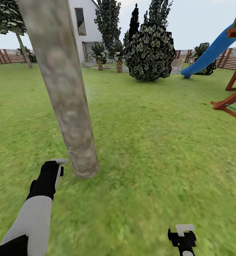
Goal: In the garden, pick up the pesticide atomizer on the floor and spray pesticide onto both trees until each tree trunk is fully covered.
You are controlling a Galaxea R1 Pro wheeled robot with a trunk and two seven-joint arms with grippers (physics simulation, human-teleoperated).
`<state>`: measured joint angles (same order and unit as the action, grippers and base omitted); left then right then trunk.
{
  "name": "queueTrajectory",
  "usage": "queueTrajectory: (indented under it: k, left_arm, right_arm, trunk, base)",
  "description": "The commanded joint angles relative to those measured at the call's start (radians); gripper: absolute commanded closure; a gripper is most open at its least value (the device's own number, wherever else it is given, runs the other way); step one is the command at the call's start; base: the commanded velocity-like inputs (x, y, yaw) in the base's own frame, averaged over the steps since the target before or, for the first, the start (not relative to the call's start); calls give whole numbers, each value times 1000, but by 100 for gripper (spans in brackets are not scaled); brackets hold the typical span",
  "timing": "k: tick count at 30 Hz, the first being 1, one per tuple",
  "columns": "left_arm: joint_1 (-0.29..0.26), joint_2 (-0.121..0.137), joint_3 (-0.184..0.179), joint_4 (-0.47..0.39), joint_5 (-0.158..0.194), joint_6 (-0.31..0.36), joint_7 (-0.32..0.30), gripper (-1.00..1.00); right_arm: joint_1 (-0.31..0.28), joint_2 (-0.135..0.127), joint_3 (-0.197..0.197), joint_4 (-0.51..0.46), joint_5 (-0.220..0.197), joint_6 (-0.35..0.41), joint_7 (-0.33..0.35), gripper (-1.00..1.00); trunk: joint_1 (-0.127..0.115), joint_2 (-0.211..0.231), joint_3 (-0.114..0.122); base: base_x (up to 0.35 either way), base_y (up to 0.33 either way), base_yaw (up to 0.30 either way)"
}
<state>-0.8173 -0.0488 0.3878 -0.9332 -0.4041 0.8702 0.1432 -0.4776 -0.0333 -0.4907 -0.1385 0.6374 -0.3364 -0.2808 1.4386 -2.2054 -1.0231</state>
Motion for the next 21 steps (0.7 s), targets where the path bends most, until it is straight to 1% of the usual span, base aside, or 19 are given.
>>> queueTrajectory:
  k: [1,4,6,8,9,11,14,17,21]
  left_arm:
    - [-1,-1,2,-1,7,3,7,100]
    - [-3,-1,2,-2,7,3,8,100]
    - [-3,1,0,-4,6,5,8,100]
    - [-11,4,-4,-31,5,15,9,100]
    - [-24,6,-4,-43,4,34,9,100]
    - [-33,7,-5,-50,5,61,7,100]
    - [-30,5,-6,-50,5,67,6,100]
    - [-29,3,-7,-51,5,68,7,100]
    - [-30,1,-7,-52,4,68,7,100]
  right_arm:
    - [-1,0,-8,2,10,-4,-3,-100]
    - [-1,0,-8,2,10,-4,-3,-100]
    - [-1,1,-8,2,10,-4,-3,-100]
    - [-1,1,-8,2,10,-4,-3,-100]
    - [-1,1,-8,2,10,-4,-3,-100]
    - [-1,1,-8,2,10,-4,-3,-100]
    - [-1,1,-8,2,10,-4,-3,-100]
    - [-1,1,-8,2,10,-4,-3,-100]
    - [-1,1,-8,3,10,-4,-3,-100]
  trunk:
    - [0,0,-1]
    - [0,0,-1]
    - [0,0,-1]
    - [0,0,-1]
    - [0,0,-1]
    - [0,0,-1]
    - [0,0,-1]
    - [0,0,-1]
    - [0,0,-1]
  base:
    - [275,-147,0]
    - [257,-91,0]
    - [71,-21,0]
    - [14,-4,55]
    - [3,-1,194]
    - [1,0,247]
    - [2,-3,273]
    - [88,-149,270]
    - [135,-233,57]
